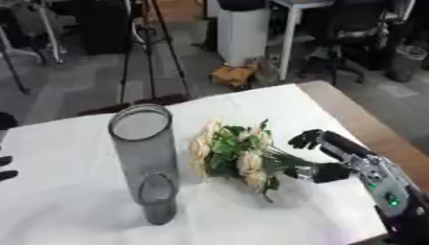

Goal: Arrange flowers into the vase.

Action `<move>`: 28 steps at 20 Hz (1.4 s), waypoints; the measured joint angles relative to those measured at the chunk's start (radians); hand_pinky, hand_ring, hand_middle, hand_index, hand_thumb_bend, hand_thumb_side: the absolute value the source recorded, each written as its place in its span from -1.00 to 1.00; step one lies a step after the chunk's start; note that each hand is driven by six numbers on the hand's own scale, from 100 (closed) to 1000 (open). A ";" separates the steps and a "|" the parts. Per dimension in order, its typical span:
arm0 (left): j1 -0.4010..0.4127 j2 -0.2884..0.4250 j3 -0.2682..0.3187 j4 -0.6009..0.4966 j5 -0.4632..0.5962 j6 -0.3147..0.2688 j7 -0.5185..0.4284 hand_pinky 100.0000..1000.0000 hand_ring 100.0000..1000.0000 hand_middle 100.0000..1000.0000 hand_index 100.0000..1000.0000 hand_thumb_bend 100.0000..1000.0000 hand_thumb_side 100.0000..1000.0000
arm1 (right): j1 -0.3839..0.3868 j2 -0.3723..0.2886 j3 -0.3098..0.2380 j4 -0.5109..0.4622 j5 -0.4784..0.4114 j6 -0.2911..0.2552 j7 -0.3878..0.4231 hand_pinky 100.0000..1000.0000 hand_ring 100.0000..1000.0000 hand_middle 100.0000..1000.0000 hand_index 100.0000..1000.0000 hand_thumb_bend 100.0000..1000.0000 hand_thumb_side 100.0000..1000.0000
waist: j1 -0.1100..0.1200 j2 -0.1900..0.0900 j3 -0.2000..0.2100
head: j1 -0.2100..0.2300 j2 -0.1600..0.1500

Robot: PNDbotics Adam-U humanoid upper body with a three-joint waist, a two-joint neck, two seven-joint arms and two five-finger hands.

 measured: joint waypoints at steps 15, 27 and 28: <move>0.000 0.000 0.000 0.000 0.000 0.000 0.000 0.30 0.43 0.44 0.56 1.00 0.54 | -0.017 0.000 -0.008 0.076 0.037 0.013 -0.038 0.34 0.42 0.28 0.60 0.09 0.26 | 0.000 0.000 0.003 | 0.002 0.000; 0.000 0.000 0.000 0.000 0.000 0.000 0.000 0.30 0.43 0.44 0.56 1.00 0.54 | -0.026 0.000 -0.013 0.125 0.063 0.018 -0.048 0.30 0.40 0.27 0.59 0.09 0.24 | 0.002 0.000 0.009 | 0.006 0.000; 0.000 0.000 0.000 0.000 0.000 0.000 0.000 0.30 0.43 0.44 0.56 1.00 0.54 | -0.027 0.000 -0.014 0.130 0.066 0.019 -0.050 0.30 0.40 0.27 0.59 0.09 0.24 | 0.004 0.000 0.010 | 0.007 0.000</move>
